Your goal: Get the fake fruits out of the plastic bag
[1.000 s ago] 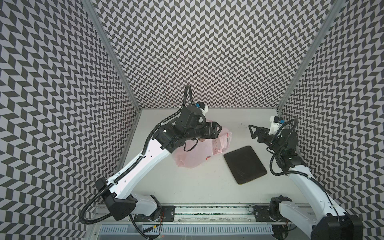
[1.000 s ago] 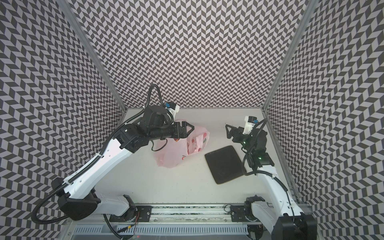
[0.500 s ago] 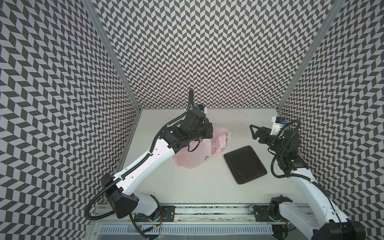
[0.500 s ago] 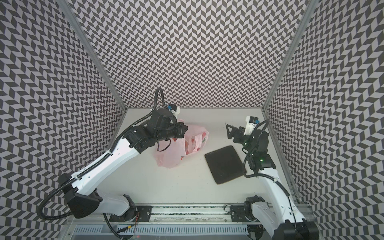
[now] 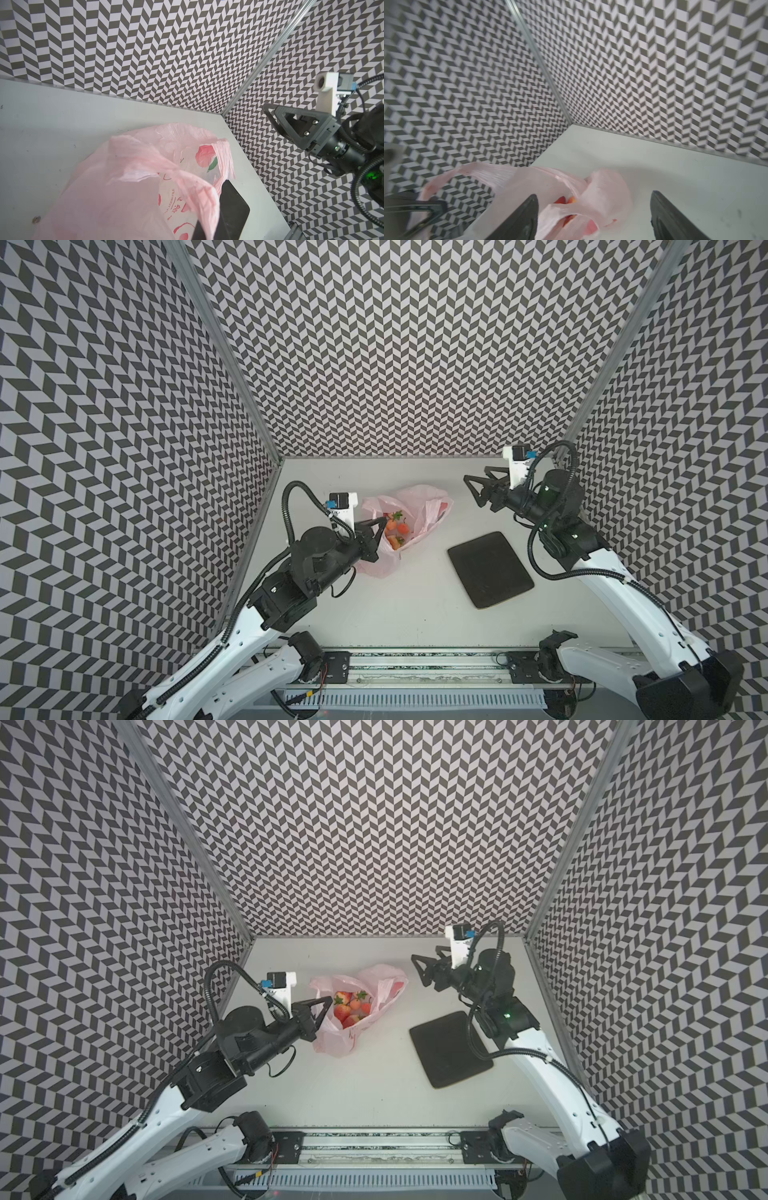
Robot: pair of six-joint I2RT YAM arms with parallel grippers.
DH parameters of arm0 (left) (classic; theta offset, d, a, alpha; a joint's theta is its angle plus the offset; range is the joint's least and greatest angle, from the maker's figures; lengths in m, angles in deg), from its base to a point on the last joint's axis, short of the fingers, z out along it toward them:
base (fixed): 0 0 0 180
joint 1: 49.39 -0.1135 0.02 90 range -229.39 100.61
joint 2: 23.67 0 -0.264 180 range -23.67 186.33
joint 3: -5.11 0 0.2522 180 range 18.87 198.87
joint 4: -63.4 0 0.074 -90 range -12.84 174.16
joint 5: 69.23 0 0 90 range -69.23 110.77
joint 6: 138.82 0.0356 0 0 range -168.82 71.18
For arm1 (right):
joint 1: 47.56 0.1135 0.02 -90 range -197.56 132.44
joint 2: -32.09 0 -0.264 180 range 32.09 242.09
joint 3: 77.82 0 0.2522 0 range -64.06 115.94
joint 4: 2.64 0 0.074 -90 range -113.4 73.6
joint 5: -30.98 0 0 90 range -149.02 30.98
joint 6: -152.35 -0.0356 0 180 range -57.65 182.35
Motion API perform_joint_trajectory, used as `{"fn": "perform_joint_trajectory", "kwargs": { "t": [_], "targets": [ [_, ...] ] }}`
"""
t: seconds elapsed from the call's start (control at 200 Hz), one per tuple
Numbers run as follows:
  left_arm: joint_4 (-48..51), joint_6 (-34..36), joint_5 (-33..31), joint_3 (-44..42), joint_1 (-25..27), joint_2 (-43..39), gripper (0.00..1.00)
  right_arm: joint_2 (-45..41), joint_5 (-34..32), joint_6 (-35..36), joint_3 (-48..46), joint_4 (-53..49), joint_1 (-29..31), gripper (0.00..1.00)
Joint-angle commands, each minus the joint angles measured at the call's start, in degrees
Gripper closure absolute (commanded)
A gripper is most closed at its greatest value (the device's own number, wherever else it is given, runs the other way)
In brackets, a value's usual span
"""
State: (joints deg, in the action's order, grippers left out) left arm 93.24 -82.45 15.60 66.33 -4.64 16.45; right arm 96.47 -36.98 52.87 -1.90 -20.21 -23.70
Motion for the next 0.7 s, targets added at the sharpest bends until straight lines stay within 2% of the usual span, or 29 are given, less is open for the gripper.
{"fn": "perform_joint_trajectory", "kwargs": {
  "t": [0.0,0.1,0.22,0.396,0.551,0.691],
  "targets": [
    [-5.36,2.43,3.94,-4.15,0.28,-3.75,1.00,1.33,2.12,12.87,4.04,-4.57,6.43,0.22],
    [-6.53,3.30,5.58,-7.51,0.38,-7.00,1.00,1.62,-4.54,25.95,5.25,-8.79,12.46,0.24],
    [-6.79,3.63,6.41,-9.69,0.32,-9.21,1.00,1.37,-11.84,41.53,4.73,-12.58,16.13,0.28],
    [-6.30,3.76,8.02,-10.92,0.33,-9.73,1.00,0.42,-21.64,62.23,1.19,-13.26,18.98,0.22],
    [-6.50,4.51,8.33,-10.86,0.26,-9.83,1.00,-0.20,-24.23,69.76,0.19,-11.65,19.30,0.20],
    [-6.45,4.32,7.74,-10.88,0.28,-10.13,1.00,0.29,-25.66,73.26,-1.27,-9.74,19.47,0.20]
  ]
}}
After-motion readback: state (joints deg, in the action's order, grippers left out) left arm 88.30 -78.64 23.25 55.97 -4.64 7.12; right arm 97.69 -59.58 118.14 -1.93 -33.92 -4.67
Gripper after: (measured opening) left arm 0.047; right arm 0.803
